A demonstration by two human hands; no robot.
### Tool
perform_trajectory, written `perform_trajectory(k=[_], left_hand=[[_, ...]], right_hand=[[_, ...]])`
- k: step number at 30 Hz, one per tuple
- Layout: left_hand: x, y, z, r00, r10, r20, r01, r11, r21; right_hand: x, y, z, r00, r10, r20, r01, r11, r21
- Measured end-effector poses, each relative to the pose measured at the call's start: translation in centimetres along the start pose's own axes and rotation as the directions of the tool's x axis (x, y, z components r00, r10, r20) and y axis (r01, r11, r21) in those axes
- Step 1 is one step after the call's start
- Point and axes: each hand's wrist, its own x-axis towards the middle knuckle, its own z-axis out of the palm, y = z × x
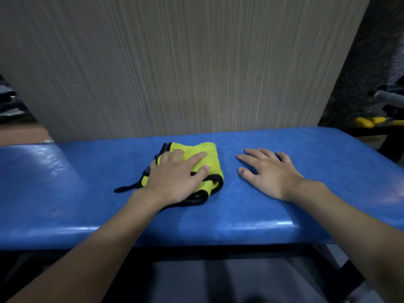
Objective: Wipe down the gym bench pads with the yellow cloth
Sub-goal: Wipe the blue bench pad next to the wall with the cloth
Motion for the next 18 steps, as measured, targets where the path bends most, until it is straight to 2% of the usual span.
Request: perform_trajectory(k=[7,10,14,18], left_hand=[[-8.2,0.3,-0.8,1.0,-0.011,-0.003,0.011,0.999,0.043],[-9.9,0.7,-1.1,0.998,-0.026,-0.059,0.033,0.992,0.124],[-9.4,1.1,-0.6,0.998,-0.01,-0.057,0.018,0.99,0.139],[-6.9,0.6,-0.6,0.999,-0.035,-0.028,0.037,0.997,0.072]], right_hand=[[-0.3,-0.2,-0.2,1.0,0.003,-0.009,-0.003,1.0,0.002],[-0.2,-0.2,-0.4,1.0,-0.007,0.022,0.008,0.999,-0.034],[1.1,-0.3,-1.1,0.999,-0.023,0.039,0.028,0.993,-0.115],[1.9,-0.9,-0.6,0.998,-0.051,0.036,0.052,0.998,-0.031]])
